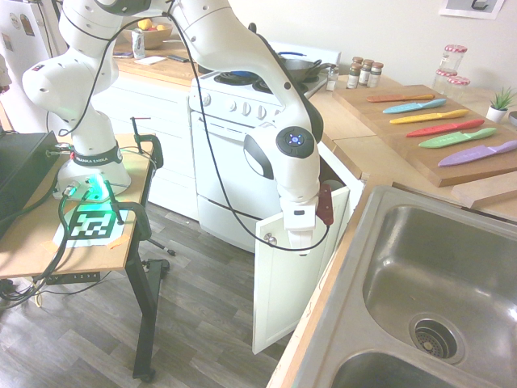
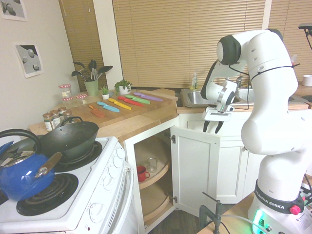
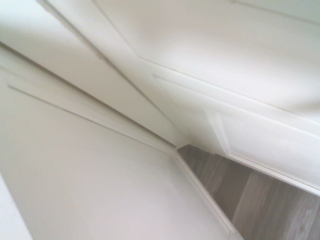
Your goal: Close the cabinet
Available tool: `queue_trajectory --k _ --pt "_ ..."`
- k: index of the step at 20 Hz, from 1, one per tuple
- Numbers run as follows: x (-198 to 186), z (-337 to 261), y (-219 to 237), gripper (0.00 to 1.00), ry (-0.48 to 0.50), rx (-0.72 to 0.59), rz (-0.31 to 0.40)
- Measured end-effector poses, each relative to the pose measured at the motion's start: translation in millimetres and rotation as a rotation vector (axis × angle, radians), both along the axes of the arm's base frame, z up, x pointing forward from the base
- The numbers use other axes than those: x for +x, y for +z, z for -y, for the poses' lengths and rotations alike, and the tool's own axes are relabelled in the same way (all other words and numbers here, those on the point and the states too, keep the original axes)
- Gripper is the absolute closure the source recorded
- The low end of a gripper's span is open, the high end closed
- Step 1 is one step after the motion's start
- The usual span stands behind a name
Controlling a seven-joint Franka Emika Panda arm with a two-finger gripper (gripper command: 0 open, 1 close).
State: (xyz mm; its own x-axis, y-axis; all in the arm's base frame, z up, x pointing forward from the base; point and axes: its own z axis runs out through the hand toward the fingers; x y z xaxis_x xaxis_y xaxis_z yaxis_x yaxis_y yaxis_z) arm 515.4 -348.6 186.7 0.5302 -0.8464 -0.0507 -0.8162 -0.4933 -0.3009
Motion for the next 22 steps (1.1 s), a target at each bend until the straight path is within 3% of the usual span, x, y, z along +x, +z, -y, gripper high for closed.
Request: queue_trajectory --k 1,2,22 --pt "0.4 -0.9 -1.4 0.00 0.001 -0.001 -0.001" --pt "0.6 -1.5 -3.3 1.00 0.003 -0.002 -0.003" --pt "0.5 -3.2 -19.5 1.00 0.001 -0.033 -0.014"
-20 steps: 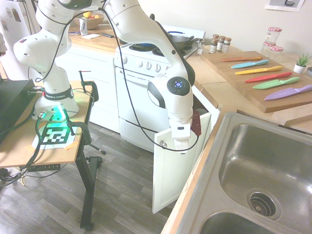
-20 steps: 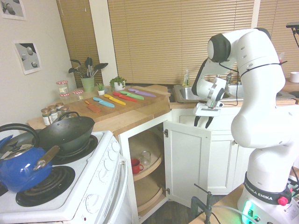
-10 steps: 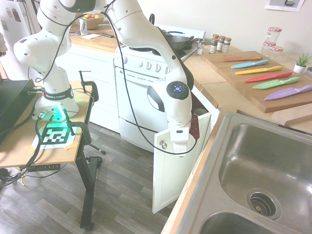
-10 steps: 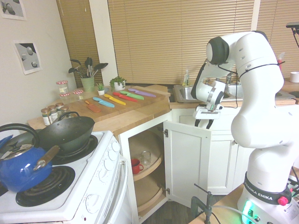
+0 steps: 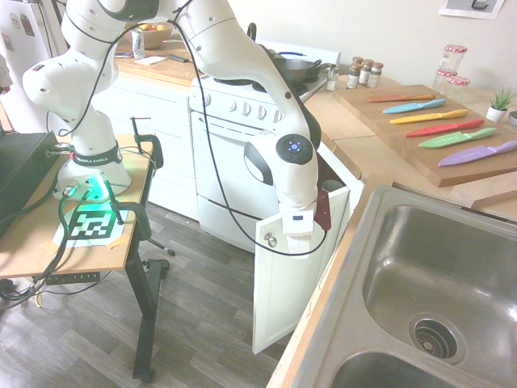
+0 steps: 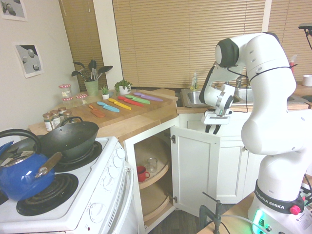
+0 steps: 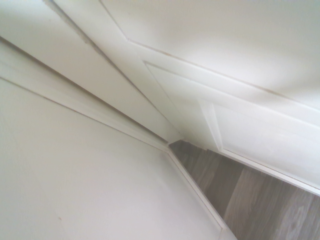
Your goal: Close the cabinet
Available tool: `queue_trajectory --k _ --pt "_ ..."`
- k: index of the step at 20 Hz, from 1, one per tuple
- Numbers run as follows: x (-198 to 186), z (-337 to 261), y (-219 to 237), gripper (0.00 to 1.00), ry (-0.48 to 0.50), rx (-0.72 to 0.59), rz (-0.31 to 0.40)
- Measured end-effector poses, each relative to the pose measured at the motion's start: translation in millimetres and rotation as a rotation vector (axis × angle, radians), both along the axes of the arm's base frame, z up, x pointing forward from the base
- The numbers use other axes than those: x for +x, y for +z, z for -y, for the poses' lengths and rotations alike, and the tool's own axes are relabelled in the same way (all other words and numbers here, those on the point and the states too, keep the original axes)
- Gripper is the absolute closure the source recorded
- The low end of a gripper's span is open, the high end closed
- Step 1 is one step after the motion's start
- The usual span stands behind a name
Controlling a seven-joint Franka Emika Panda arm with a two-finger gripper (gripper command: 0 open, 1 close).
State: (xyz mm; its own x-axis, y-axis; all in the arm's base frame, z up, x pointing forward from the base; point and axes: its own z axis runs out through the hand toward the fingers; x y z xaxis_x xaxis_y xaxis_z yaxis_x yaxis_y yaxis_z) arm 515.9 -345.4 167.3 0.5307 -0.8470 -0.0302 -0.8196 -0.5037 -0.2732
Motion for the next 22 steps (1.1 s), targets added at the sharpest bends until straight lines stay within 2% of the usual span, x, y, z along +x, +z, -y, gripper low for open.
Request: queue_trajectory --k 11,22 --pt "-7.9 -4.6 -14.1 1.00 0.029 -0.076 -0.005" --pt "-25.3 -57.4 7.1 1.00 0.171 -0.240 0.024"
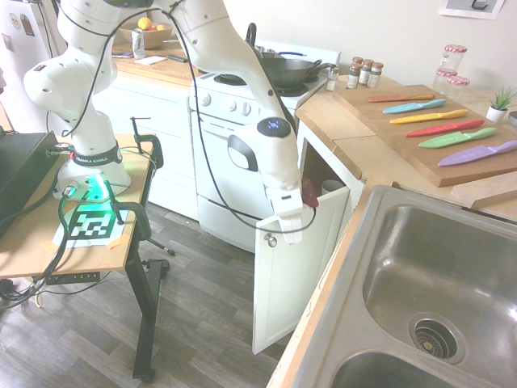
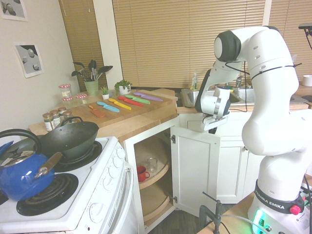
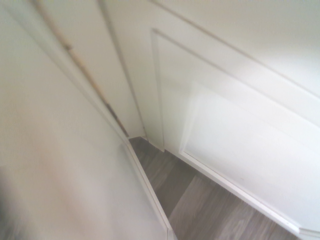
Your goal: Close the cabinet
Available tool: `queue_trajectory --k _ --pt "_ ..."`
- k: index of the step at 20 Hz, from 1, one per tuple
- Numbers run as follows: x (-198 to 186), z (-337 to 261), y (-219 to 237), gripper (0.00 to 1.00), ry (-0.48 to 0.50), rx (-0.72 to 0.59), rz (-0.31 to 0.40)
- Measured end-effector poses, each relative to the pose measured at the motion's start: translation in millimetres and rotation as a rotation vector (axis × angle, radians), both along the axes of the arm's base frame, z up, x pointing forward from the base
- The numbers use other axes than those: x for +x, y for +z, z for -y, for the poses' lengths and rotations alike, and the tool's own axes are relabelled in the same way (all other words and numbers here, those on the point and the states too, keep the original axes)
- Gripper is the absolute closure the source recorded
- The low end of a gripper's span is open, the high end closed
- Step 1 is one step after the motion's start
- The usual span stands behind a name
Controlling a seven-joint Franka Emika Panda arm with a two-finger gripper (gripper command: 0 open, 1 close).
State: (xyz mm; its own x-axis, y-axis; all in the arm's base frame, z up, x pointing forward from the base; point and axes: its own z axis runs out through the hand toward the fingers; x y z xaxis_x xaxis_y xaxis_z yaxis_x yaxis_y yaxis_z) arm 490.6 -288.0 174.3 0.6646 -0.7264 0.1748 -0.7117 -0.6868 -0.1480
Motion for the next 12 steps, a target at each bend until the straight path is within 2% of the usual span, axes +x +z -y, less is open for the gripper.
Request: queue_trajectory --k 12 --pt "3.9 -67.2 4.4 1.00 0.085 -0.047 -0.024"
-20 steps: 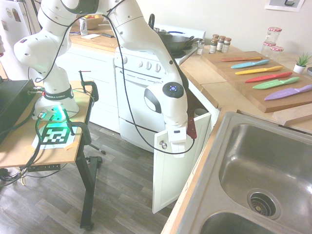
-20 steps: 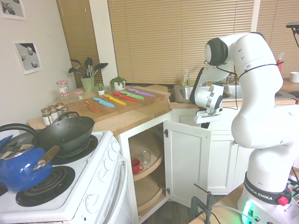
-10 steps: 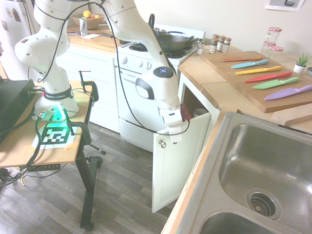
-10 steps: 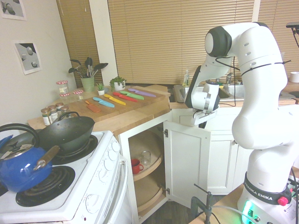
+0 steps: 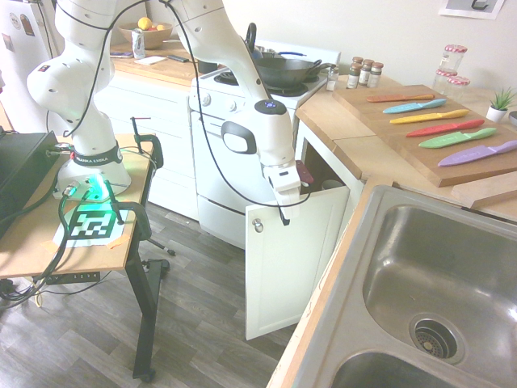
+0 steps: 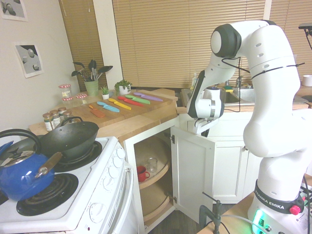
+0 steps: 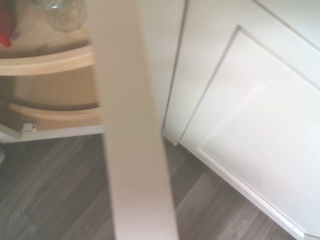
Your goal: Close the cabinet
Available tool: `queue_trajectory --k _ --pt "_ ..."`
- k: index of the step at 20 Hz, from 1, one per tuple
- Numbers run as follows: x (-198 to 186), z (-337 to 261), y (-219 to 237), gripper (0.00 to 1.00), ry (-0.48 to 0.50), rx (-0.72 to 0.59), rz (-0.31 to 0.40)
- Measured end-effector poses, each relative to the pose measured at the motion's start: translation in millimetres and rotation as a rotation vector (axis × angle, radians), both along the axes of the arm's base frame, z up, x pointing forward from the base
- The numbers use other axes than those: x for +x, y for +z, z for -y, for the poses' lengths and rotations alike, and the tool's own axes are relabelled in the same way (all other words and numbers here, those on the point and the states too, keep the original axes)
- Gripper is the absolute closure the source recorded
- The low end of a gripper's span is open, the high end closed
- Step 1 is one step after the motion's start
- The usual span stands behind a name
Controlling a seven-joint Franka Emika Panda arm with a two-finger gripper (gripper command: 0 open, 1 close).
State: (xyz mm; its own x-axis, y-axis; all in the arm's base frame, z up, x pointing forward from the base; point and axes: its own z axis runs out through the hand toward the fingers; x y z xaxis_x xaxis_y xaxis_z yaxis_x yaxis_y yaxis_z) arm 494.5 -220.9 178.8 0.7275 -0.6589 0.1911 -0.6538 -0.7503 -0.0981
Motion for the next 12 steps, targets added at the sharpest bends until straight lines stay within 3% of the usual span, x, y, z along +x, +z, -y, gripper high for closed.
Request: queue_trajectory --k 12 --pt "10.3 -93.5 7.8 1.00 0.057 -0.048 -0.010"
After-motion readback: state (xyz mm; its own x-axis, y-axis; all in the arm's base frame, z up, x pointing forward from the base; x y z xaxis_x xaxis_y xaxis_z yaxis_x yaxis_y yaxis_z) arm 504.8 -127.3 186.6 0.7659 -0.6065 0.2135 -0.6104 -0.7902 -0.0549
